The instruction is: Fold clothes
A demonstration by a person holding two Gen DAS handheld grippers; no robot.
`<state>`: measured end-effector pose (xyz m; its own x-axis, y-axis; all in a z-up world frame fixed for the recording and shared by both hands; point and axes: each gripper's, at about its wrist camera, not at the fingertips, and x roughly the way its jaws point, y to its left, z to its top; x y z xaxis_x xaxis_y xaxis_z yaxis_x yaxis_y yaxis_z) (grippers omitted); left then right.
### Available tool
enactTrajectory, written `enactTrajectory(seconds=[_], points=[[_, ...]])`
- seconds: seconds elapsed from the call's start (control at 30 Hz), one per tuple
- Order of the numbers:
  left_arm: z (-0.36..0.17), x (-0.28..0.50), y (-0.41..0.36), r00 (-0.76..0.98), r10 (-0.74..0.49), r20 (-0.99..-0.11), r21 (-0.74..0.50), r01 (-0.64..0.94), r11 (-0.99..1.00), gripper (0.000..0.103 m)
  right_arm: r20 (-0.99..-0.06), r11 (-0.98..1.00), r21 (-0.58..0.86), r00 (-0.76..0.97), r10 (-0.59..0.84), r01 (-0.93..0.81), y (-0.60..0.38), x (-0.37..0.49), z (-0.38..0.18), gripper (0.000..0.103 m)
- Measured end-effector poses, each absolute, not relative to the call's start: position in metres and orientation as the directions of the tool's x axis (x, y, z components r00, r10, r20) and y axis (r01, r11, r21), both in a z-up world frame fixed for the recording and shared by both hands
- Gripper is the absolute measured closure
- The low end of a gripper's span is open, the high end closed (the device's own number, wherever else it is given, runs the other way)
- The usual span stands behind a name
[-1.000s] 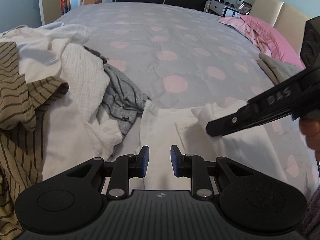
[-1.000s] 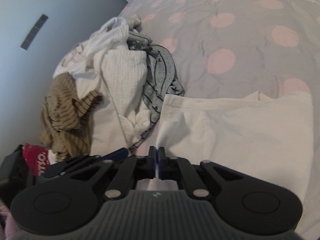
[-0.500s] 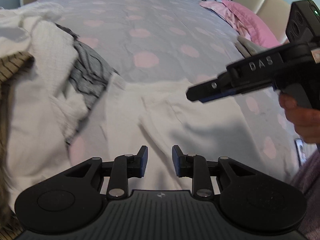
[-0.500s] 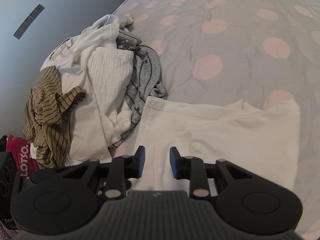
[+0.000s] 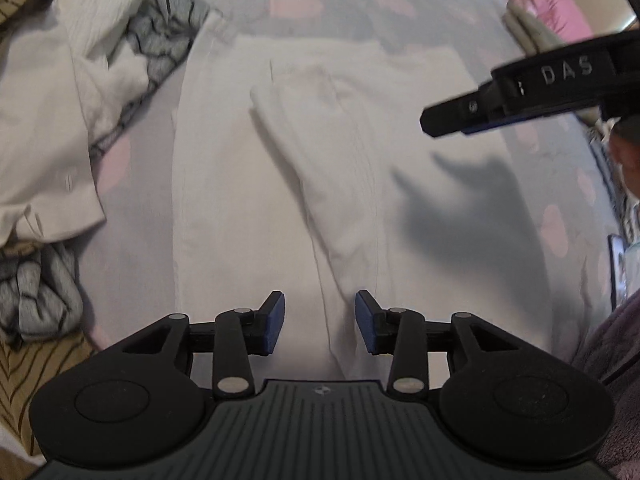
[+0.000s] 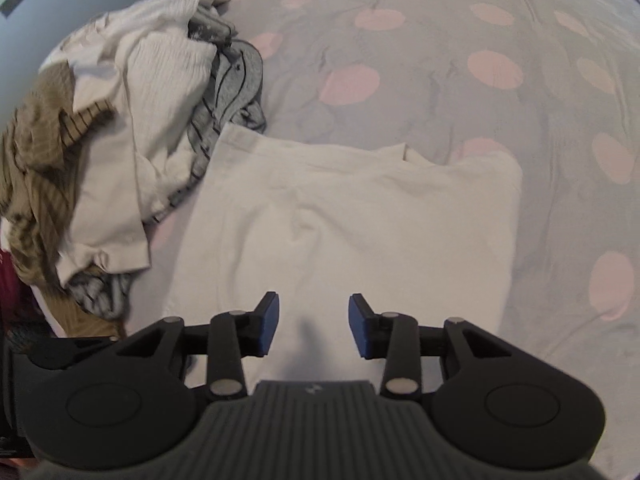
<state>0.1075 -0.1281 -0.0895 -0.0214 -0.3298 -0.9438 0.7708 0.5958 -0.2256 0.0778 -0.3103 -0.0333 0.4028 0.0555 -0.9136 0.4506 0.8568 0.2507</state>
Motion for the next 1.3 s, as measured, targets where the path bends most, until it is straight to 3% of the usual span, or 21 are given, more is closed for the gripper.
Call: enactTrajectory(seconds=[0.43,0.6,0.93,1.1,1.3], points=[[-0.107,0.117,-0.132,-0.129,-0.237,-0.963,-0.255,0.72,0.646,0.065,-0.958,0.922,0.121,0.287,0.011,0.369,-0.286,0.12,-0.052,0.057],[-0.098,0.129,-0.122,-0.19,-0.303,-0.934,-0.349,0.667,0.658,0.065,-0.959,0.935,0.125,0.282,0.028,0.333,-0.282,0.132,-0.052,0.057],[-0.079,0.143,-0.108,-0.172,-0.382,-0.908,-0.403,0.61,0.683,0.063,-0.954,0.955,0.122,0.298,0.038,0.269,-0.277,0.153,-0.054,0.055],[-0.088,0.125,-0.113,-0.217,-0.354,-0.91,-0.406,0.645,0.648,0.063,-0.956,0.958,0.127,0.289,0.049,0.257,-0.291,0.155,-0.06,0.055],[-0.1,0.113,-0.112,-0.243,-0.304,-0.921,-0.386,0.684,0.62,0.063,-0.952,0.994,0.09,0.299,0.069,0.059,-0.292,0.156,-0.055,0.055]])
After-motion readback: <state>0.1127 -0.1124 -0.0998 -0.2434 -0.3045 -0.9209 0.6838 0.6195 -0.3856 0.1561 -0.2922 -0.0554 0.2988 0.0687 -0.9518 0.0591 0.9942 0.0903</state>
